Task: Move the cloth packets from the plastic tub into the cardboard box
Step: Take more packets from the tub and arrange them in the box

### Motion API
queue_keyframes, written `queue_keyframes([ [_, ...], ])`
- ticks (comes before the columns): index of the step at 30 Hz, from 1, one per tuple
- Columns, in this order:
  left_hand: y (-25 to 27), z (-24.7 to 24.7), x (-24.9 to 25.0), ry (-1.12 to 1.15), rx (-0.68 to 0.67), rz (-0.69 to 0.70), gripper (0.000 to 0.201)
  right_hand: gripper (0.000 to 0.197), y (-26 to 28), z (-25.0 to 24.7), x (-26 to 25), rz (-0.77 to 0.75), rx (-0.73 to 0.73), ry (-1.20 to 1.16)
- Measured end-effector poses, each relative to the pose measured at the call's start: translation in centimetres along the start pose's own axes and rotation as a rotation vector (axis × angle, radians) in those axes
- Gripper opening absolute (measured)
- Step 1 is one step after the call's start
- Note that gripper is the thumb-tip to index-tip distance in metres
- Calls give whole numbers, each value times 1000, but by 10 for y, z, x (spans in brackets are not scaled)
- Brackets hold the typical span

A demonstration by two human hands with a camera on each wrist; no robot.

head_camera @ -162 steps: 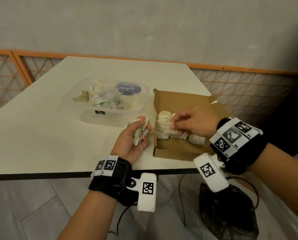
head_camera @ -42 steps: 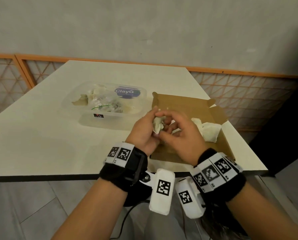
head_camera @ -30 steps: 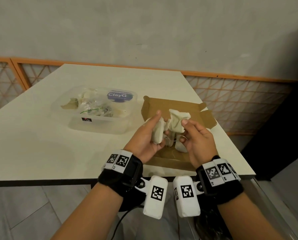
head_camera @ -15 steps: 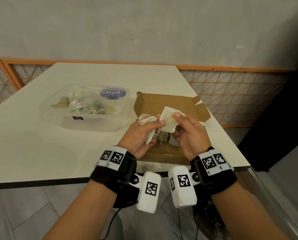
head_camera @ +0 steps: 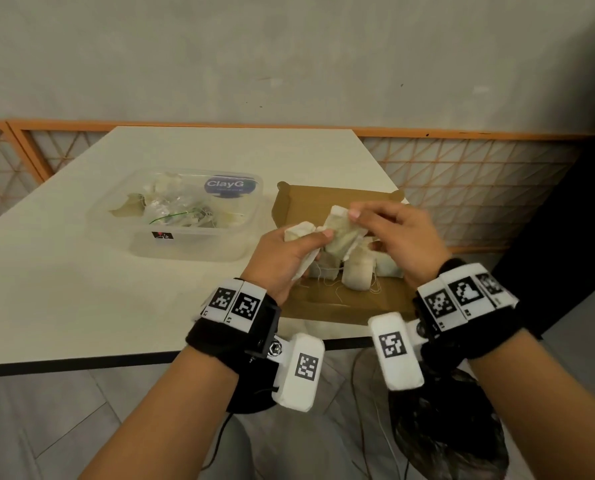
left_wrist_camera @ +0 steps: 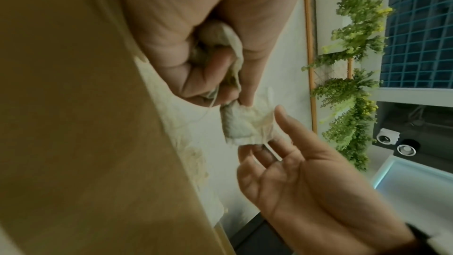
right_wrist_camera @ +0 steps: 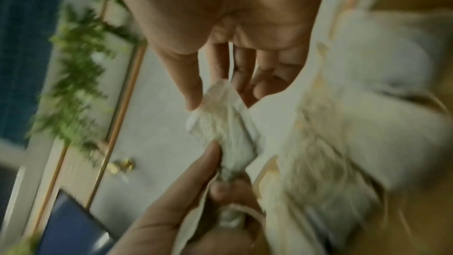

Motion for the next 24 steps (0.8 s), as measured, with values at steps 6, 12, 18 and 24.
queue_keyframes([
  [6,-1,-11,3,16,4,-7,11,17,-22,26,-36,-54,-254,632],
  [12,4,-37,-7,232,83,16,19,19,-33,29,-45,2,-301,815],
  [18,6,-39,-9,291,57,20,14,18,-23,48,16,239,-519,975],
  [24,6,-40,-11,293,42,-4,16,21,-33,43,49,437,-445,881],
])
Point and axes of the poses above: each hand's wrist, its own y-axis away from the middle knuckle, its own z-axis out of the palm, x = y × z, the point moved 9 cm from there along -y, towards the middle knuckle, and after that the axes turned 14 degrees about -y, right-handed, at the moved point
